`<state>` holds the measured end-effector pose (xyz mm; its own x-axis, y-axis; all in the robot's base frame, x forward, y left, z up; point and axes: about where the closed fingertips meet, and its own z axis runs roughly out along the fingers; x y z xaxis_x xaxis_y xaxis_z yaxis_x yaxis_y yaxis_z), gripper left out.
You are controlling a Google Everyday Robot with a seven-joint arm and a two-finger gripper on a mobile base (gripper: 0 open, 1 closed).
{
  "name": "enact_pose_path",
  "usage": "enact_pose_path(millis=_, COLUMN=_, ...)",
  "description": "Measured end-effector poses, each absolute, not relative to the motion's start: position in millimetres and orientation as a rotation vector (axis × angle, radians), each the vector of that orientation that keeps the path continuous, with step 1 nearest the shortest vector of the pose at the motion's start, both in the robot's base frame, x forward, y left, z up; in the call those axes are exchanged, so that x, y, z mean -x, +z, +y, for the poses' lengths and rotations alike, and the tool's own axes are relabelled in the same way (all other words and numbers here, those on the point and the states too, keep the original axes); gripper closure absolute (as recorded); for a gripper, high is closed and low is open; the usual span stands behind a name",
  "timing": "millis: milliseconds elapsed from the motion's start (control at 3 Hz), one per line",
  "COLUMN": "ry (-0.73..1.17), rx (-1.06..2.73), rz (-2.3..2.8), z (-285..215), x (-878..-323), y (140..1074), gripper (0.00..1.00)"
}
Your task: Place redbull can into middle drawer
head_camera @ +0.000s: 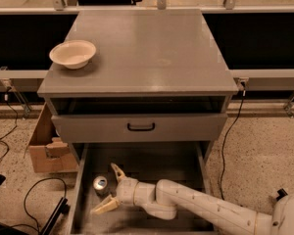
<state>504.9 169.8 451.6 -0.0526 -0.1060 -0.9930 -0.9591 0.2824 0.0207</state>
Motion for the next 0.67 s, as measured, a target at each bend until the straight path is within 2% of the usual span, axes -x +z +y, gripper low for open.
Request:
enact_pose_path(millis=333, ry=0.931, rx=1.080, rz=1.536, z=144, x=-487, y=478, gripper=0.00)
enact_pose_path(millis=667, ry=0.968, rx=1.132, rz=1.712, z=122, x=-434, y=482, gripper=0.00)
